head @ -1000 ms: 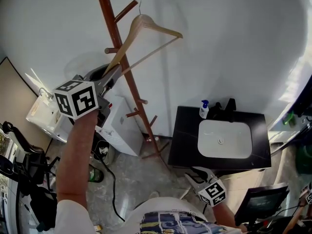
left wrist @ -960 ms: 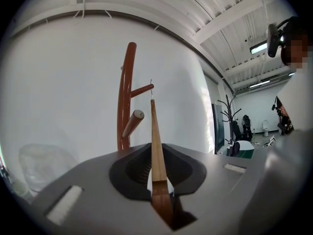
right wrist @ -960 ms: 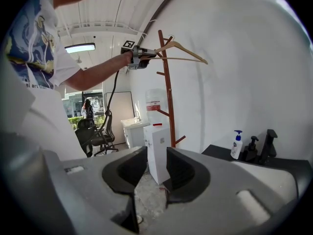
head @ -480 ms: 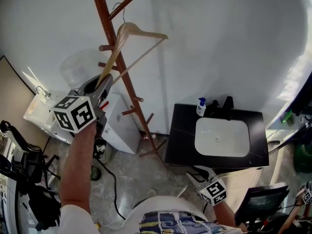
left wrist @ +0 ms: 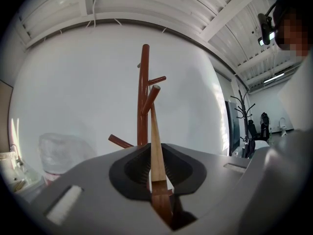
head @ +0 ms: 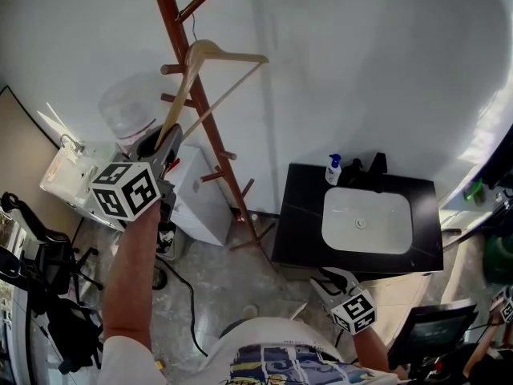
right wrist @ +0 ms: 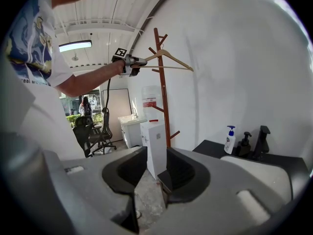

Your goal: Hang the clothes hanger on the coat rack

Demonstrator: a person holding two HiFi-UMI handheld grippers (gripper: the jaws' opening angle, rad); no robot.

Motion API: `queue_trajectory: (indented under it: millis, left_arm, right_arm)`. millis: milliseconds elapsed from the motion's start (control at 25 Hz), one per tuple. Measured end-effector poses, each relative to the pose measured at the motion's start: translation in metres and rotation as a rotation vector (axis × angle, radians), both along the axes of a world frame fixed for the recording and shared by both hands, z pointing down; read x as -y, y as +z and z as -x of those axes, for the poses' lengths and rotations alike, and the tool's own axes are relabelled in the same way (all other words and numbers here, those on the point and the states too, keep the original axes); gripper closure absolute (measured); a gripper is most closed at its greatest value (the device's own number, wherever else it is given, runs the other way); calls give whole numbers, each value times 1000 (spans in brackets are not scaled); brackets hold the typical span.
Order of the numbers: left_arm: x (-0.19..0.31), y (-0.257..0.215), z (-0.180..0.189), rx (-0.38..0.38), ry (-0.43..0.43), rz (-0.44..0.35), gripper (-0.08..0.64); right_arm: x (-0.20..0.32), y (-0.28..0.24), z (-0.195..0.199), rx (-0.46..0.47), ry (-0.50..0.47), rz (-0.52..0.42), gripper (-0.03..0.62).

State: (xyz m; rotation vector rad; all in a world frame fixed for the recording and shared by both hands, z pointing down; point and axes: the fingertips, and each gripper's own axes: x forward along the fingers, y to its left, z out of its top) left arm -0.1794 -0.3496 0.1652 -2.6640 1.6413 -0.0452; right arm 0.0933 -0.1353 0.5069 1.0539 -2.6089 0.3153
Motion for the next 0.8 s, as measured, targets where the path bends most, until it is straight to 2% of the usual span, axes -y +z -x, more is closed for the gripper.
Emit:
queue_trajectory:
  millis: [560,800]
  left_arm:
    - [-6,-5,-1,96,-46,-76,472]
    - [-14,-2,1,106,-66,-79,462]
  right_arm:
    - [-1,-2,-2,5,-3,-5,469]
    - [-5,-3,-4,7,-14,-10,469]
